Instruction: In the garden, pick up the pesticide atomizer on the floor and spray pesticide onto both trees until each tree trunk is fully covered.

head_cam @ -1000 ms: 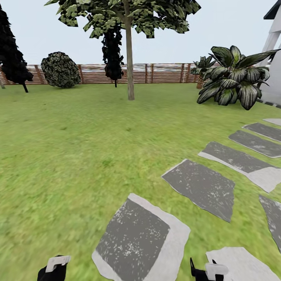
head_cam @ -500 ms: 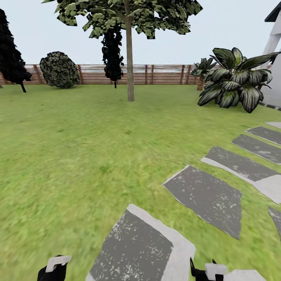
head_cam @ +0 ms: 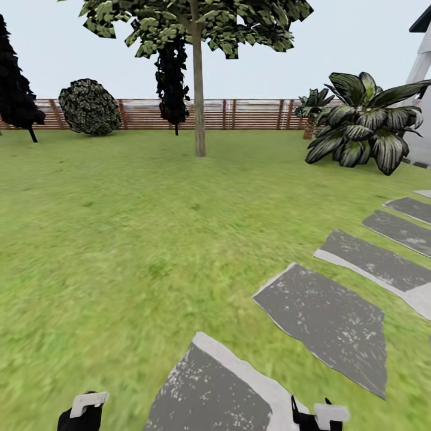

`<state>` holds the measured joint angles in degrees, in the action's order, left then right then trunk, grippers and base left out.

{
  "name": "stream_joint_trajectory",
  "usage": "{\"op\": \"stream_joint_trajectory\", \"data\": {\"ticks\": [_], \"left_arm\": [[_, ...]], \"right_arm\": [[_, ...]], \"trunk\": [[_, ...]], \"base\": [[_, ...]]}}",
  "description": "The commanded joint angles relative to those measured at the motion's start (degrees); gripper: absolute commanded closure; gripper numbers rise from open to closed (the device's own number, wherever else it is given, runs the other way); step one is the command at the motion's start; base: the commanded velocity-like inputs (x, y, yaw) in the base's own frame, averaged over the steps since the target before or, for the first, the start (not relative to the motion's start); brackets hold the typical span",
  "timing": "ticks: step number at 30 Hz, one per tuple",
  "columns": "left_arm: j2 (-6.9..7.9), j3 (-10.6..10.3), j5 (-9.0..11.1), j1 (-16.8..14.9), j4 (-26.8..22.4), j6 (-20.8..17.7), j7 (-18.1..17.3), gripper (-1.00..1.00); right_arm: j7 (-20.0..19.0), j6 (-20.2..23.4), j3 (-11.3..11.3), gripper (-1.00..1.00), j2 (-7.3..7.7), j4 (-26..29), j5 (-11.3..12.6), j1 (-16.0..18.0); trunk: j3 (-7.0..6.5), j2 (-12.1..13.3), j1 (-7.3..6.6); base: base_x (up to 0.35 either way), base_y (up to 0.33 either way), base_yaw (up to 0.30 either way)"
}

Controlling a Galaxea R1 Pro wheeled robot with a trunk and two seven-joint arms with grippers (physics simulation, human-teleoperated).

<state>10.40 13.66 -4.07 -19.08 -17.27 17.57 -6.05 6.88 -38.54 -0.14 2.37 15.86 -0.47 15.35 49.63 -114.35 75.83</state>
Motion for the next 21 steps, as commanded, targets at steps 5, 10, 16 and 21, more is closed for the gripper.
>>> {"op": "stream_joint_trajectory", "data": {"ticks": [5,10,16,21], "left_arm": [[-0.03,0.49,-0.41,-0.05,0.06,0.19,-0.37,1.00],[-0.03,0.49,-0.41,-0.06,0.04,0.19,-0.37,1.00],[-0.03,0.49,-0.45,-0.07,0.04,0.19,-0.37,1.00],[-0.03,0.49,-0.44,-0.07,0.04,0.19,-0.37,1.00]], "right_arm": [[0.17,-0.14,-0.03,-1.00,0.00,-0.04,-0.06,0.03],[0.18,-0.15,-0.03,-1.00,0.02,-0.04,-0.06,0.03],[0.19,-0.14,-0.03,-1.00,0.07,-0.04,-0.06,0.03],[0.19,-0.14,-0.03,-1.00,0.07,-0.04,-0.06,0.03]], "trunk": [[0.05,-0.02,0.03],[0.05,-0.02,0.03],[0.05,-0.02,0.03],[0.05,-0.02,0.03]], "base": [[0.340,0.000,0.000],[0.340,0.000,0.000],[0.340,0.000,0.000],[0.340,0.000,0.000]]}}
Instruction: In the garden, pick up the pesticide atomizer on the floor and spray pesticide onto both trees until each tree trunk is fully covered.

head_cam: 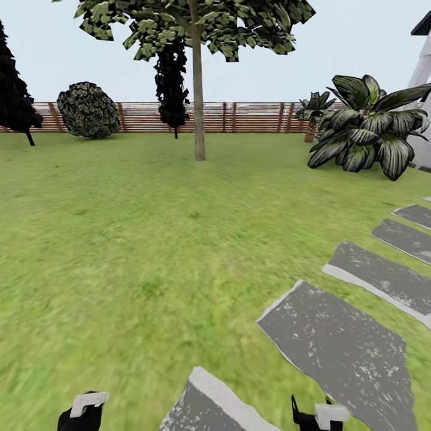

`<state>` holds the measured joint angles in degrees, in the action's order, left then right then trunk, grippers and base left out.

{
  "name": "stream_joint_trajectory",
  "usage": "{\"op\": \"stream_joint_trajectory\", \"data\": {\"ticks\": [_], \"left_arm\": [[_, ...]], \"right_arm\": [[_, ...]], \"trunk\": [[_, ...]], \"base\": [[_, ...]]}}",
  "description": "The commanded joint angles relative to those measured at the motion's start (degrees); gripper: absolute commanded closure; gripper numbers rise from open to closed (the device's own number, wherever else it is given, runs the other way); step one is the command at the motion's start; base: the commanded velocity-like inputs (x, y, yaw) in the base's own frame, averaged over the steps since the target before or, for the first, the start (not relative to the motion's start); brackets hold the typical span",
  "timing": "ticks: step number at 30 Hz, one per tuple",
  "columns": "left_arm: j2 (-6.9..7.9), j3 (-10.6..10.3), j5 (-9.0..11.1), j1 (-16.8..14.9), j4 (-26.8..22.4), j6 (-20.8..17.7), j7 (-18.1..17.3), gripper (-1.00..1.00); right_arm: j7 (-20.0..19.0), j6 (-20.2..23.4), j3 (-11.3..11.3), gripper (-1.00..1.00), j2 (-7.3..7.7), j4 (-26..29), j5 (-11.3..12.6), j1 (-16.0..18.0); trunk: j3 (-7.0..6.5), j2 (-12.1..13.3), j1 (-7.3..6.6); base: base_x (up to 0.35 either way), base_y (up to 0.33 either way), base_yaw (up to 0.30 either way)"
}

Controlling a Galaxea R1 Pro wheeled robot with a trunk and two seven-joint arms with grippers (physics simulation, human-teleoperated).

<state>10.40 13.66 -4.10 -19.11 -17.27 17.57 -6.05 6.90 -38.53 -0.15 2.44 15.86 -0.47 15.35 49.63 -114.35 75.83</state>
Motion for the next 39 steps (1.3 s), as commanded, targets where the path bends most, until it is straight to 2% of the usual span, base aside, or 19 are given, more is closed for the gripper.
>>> {"op": "stream_joint_trajectory", "data": {"ticks": [1,39], "left_arm": [[-0.03,0.49,-0.42,-0.03,0.04,0.19,-0.36,1.00],[-0.03,0.49,-0.30,-0.02,0.05,0.19,-0.35,1.00]], "right_arm": [[0.15,-0.15,-0.03,-1.00,0.01,-0.04,-0.06,0.03],[0.14,-0.14,-0.03,-1.00,0.00,-0.04,-0.06,0.03]], "trunk": [[0.05,-0.02,0.03],[0.05,-0.02,0.03]], "base": [[0.340,0.000,0.000],[0.340,0.000,0.000]]}}
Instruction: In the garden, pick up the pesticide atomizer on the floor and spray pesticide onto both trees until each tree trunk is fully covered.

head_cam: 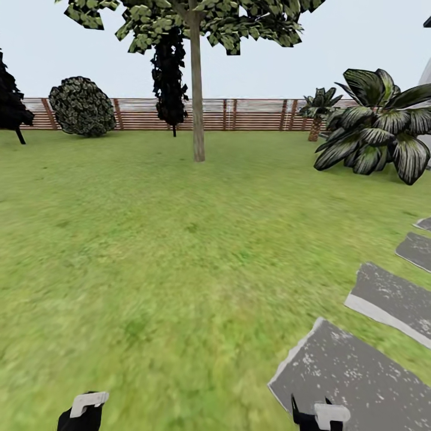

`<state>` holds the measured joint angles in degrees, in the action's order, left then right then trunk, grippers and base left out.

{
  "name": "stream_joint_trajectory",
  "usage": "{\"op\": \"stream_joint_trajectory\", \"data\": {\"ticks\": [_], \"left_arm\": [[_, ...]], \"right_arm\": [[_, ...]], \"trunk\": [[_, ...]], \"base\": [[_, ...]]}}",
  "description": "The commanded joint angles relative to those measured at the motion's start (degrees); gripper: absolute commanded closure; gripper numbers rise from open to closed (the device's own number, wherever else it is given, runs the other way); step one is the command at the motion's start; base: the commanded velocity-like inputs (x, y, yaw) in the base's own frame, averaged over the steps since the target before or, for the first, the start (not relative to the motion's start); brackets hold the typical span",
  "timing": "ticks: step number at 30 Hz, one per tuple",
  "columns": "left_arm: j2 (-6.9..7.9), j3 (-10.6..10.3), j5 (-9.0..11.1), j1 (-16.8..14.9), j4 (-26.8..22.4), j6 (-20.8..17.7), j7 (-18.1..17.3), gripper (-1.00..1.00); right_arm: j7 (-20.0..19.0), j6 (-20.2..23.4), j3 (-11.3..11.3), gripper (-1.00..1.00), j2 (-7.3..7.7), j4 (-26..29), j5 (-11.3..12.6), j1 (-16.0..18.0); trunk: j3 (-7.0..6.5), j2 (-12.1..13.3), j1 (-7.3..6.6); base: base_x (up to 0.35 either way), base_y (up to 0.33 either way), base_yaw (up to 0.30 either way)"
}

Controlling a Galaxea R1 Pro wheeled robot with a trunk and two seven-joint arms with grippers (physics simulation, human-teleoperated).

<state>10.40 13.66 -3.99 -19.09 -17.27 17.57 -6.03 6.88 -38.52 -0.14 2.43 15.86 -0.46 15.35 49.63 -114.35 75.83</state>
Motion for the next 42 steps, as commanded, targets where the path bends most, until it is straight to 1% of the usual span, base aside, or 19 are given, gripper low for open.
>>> {"op": "stream_joint_trajectory", "data": {"ticks": [1,27,31,42], "left_arm": [[-0.03,0.50,-0.41,-0.03,0.04,0.18,-0.38,1.00],[-0.03,0.50,-0.58,-0.05,0.04,0.18,-0.38,1.00],[-0.03,0.50,-0.58,-0.04,0.04,0.18,-0.38,1.00],[-0.03,0.50,-0.58,-0.03,0.04,0.18,-0.38,1.00]], "right_arm": [[0.16,-0.15,-0.03,-1.00,0.00,-0.04,-0.06,0.03],[0.16,-0.17,-0.04,-1.00,-0.06,-0.04,-0.06,0.03],[0.16,-0.16,-0.03,-1.00,-0.06,-0.04,-0.06,0.03],[0.16,-0.16,-0.06,-1.00,-0.06,-0.04,-0.06,0.03]], "trunk": [[0.05,-0.02,0.03],[0.05,-0.02,0.03],[0.05,-0.02,0.03],[0.24,-0.02,0.03]], "base": [[0.340,0.000,0.000],[0.340,0.000,0.002],[0.340,0.000,0.134],[0.340,0.000,0.239]]}}
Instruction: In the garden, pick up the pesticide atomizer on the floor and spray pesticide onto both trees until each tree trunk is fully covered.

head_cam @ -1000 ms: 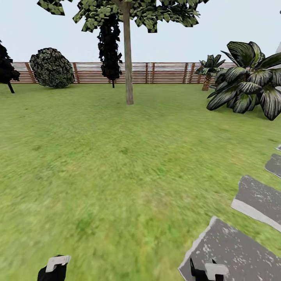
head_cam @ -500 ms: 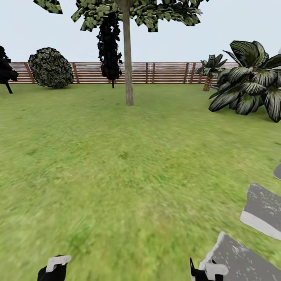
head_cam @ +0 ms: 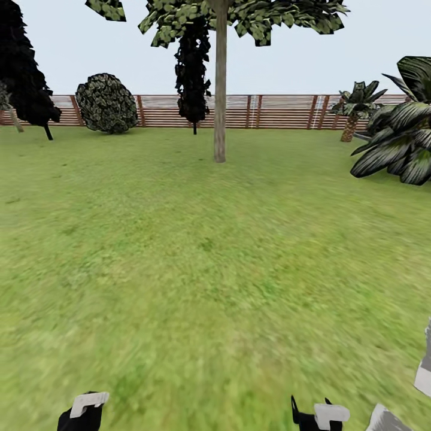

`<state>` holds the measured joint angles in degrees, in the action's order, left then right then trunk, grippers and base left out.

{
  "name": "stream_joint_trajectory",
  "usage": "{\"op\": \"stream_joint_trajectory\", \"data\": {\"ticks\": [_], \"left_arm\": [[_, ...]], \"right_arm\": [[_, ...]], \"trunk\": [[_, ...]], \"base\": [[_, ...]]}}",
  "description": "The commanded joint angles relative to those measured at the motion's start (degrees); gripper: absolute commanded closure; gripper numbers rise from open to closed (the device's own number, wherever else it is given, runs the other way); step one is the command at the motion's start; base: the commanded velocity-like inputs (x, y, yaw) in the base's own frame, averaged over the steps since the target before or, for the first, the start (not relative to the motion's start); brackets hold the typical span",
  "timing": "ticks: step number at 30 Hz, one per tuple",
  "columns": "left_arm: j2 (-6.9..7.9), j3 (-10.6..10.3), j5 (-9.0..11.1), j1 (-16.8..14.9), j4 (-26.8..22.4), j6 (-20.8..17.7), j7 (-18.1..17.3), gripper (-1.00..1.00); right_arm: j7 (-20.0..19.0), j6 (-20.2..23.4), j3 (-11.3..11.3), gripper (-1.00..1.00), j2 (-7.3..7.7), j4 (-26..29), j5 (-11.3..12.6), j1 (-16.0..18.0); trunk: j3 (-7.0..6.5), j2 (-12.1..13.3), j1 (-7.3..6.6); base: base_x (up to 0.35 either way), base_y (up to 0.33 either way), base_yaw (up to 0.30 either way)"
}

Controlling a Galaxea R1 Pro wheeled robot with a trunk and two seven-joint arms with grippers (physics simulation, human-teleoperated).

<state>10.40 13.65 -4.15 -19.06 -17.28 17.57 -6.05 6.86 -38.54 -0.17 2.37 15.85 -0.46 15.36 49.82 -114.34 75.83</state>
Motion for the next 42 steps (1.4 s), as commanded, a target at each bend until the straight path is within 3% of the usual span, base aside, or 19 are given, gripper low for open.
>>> {"op": "stream_joint_trajectory", "data": {"ticks": [1,42], "left_arm": [[-0.03,0.50,-0.42,-0.06,0.05,0.19,-0.36,1.00],[0.06,0.50,-0.42,-0.08,0.05,0.19,-0.34,1.00]], "right_arm": [[0.17,-0.14,-0.03,-1.00,0.00,-0.03,-0.06,0.02],[0.17,-0.13,-0.06,-1.00,-0.06,-0.03,-0.06,0.02]], "trunk": [[0.06,-0.02,0.03],[0.07,-0.02,0.03]], "base": [[0.340,0.000,0.107],[0.340,0.000,0.004]]}}
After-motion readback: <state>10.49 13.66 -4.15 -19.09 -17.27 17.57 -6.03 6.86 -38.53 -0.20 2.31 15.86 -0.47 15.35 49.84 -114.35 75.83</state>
